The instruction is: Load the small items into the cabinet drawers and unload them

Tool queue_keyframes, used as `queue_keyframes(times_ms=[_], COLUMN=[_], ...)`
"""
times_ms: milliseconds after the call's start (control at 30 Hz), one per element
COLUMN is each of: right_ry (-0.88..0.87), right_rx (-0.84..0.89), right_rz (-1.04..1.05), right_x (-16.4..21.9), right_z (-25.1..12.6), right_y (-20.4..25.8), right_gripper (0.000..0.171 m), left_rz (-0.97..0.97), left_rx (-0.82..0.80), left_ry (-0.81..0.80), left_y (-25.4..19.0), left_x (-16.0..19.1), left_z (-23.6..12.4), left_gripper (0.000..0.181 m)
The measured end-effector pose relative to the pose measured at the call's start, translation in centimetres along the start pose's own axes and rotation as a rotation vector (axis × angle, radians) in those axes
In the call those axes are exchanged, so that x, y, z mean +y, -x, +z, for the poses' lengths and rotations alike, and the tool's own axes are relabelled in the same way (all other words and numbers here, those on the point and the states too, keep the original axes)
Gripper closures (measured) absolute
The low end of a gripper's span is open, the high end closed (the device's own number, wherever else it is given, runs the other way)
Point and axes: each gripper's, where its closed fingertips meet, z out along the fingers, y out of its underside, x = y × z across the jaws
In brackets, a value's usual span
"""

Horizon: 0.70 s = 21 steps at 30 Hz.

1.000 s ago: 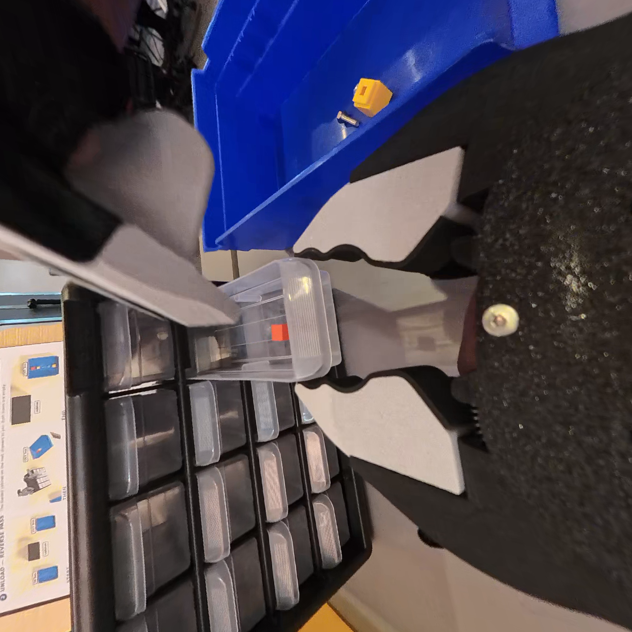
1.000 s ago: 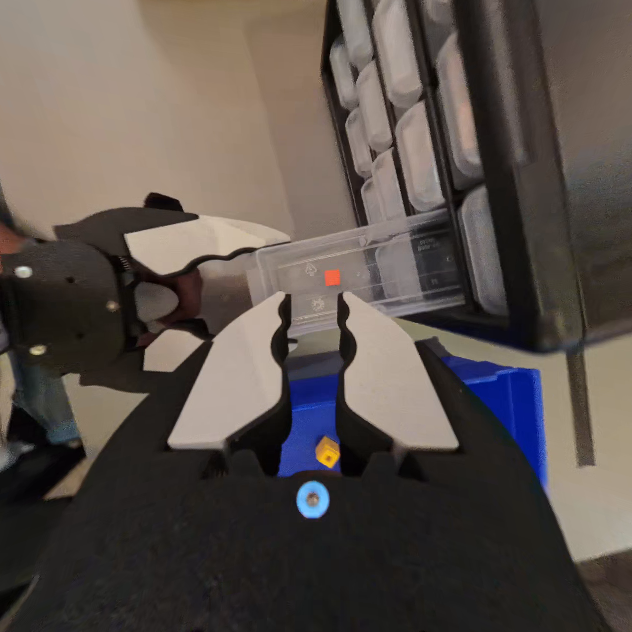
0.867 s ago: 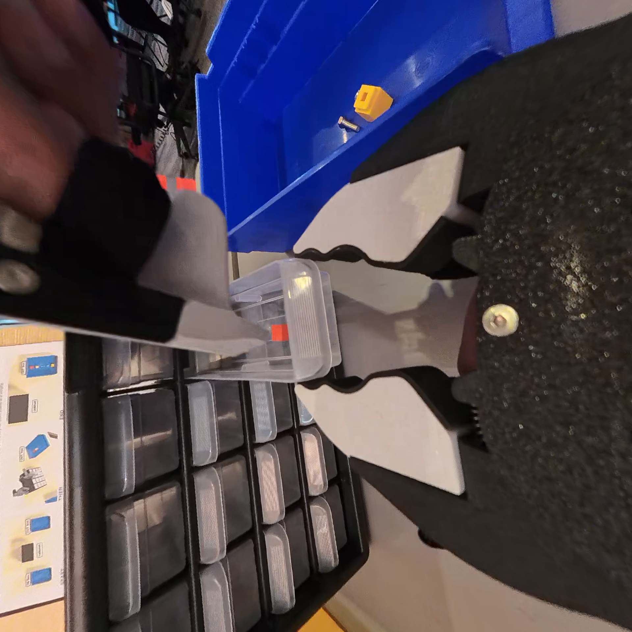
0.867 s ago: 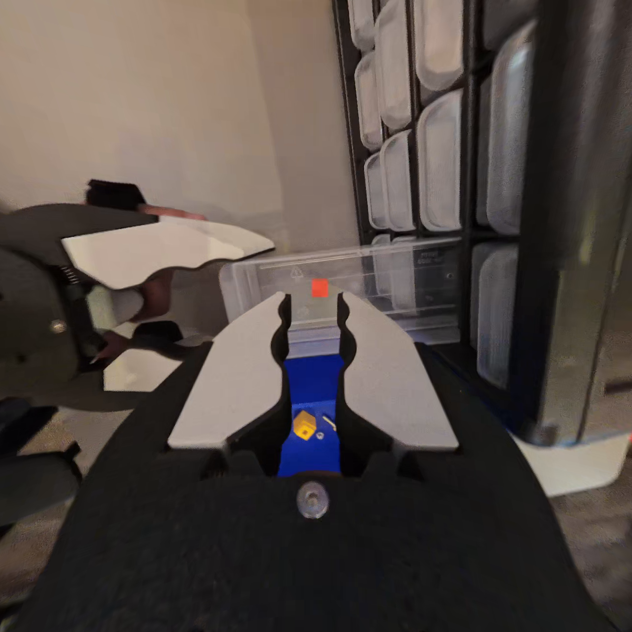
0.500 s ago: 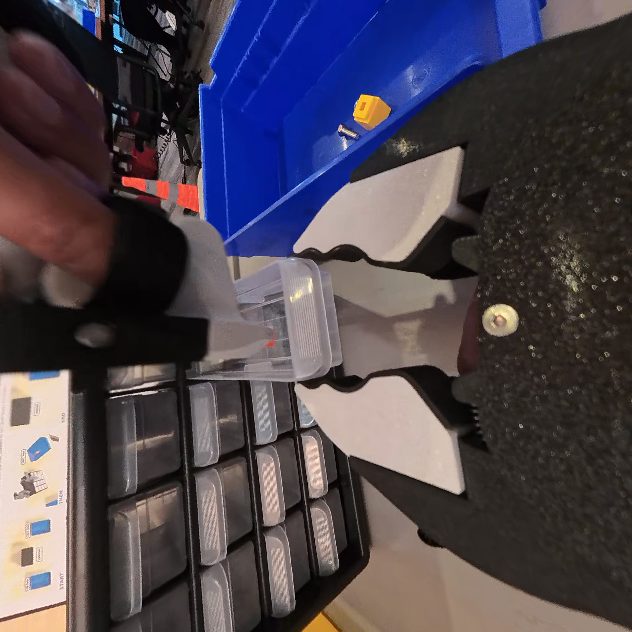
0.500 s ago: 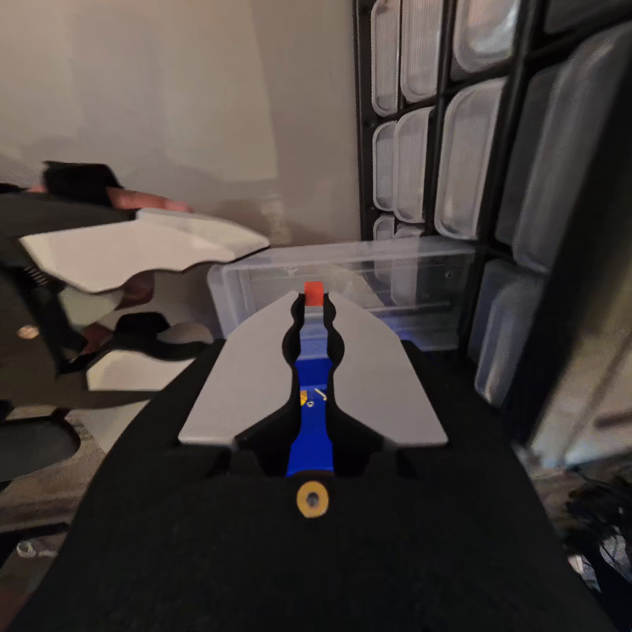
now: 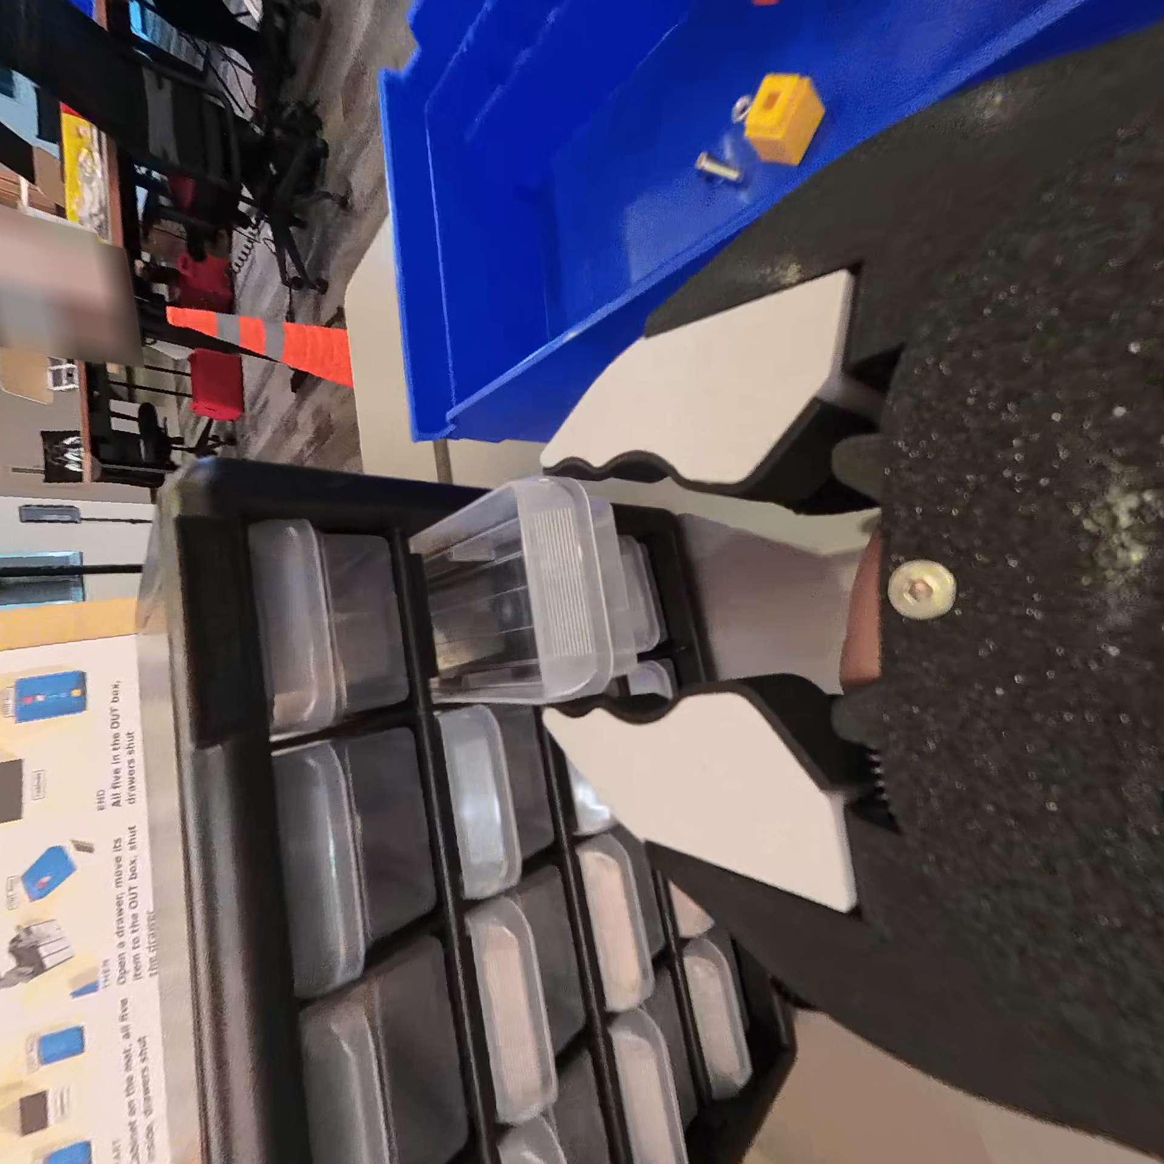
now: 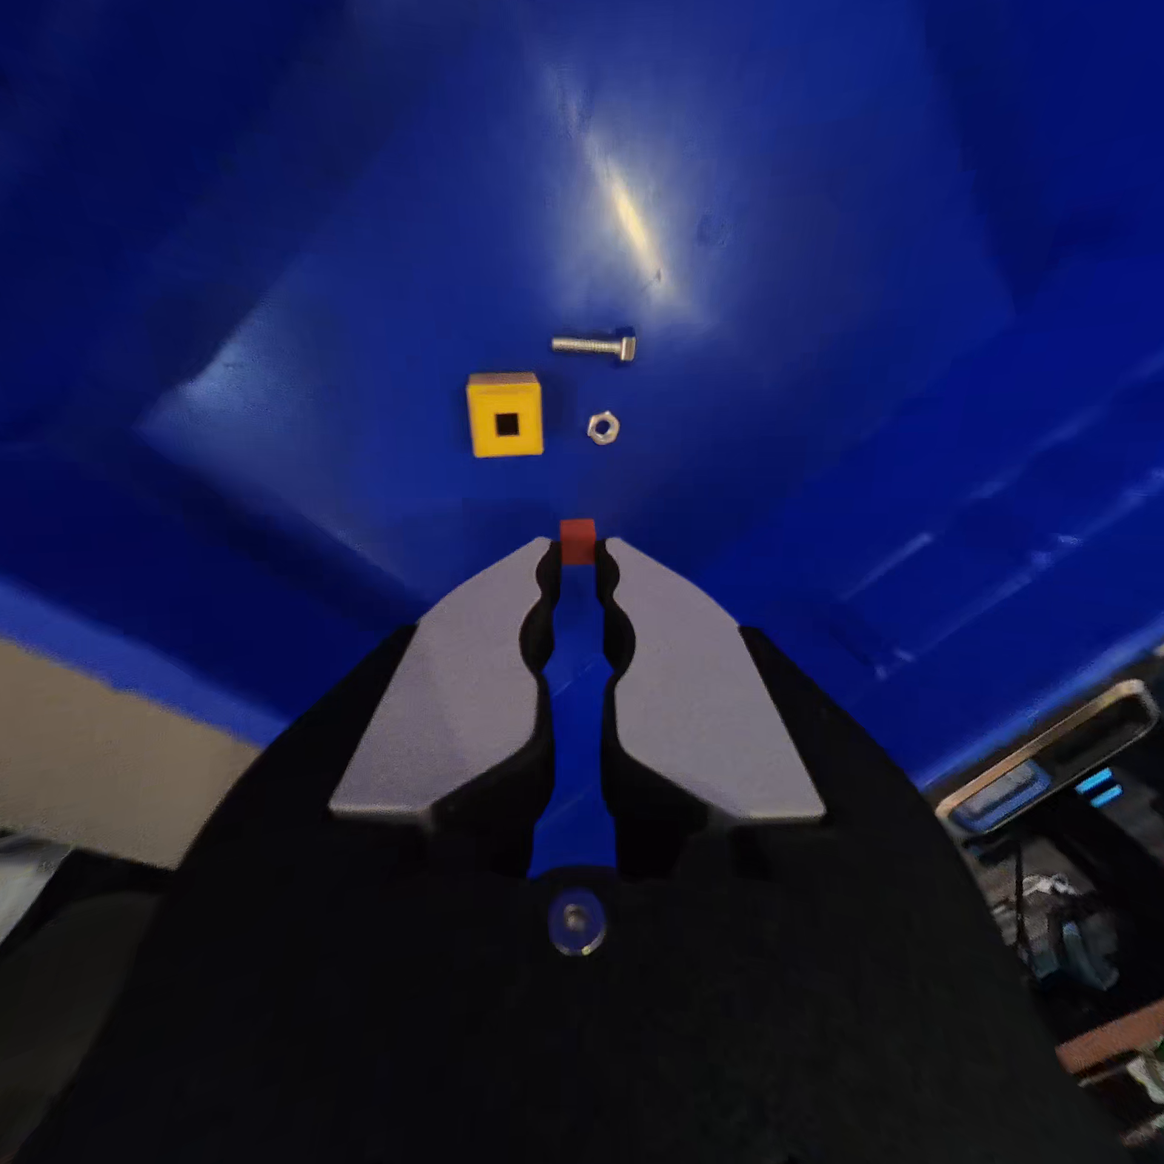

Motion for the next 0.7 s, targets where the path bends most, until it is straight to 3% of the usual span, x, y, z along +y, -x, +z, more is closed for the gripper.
queue_keyframes(times_ms=[167, 333, 433, 567, 633, 700], right_ry=[0.066, 0.05, -0.006, -0.368, -0.734, -1.062], right_rx=[-0.012, 0.005, 0.071, 0.176, 0.255, 0.172], right_rz=[0.047, 0.04, 0.052, 0.159, 0.316, 0.405], right_x=[0.4, 0.3, 0.2, -1.9, -3.3, -3.3], right_z=[2.7, 2.8, 1.8, -3.2, -7.6, -10.9], right_y=[-0.4, -0.5, -0.6, 0.9, 2.4, 7.1], right_gripper=[0.161, 0.158, 0.135, 0.132, 0.129, 0.145], left_rz=[-0.002, -0.034, -0.095, -0.032, -0.019, -0.012], left_rx=[0.018, 0.089, 0.191, 0.23, 0.247, 0.237], left_ry=[0.055, 0.067, 0.022, -0.044, -0.013, 0.015], left_y=[0.2, 0.0, -1.2, -1.9, -2.2, -1.9], left_x=[0.3, 2.1, 2.1, 0.2, -0.1, -0.3], left_z=[2.3, 0.0, -2.2, -2.3, -1.1, 0.3], left_gripper=[0.114, 0.117, 0.141, 0.147, 0.146, 0.142])
